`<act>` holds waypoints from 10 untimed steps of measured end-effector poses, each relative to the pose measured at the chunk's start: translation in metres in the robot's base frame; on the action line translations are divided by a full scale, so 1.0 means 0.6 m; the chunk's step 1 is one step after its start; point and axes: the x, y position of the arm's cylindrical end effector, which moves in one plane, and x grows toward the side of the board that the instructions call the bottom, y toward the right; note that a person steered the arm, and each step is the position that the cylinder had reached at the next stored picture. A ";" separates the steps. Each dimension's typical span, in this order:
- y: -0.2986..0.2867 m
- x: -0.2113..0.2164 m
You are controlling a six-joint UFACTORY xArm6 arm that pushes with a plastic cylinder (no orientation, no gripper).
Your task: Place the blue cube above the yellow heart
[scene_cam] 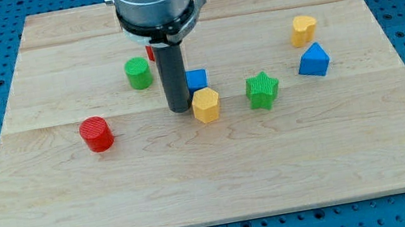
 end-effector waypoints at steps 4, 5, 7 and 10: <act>0.085 -0.034; 0.099 -0.035; 0.165 -0.100; 0.251 -0.201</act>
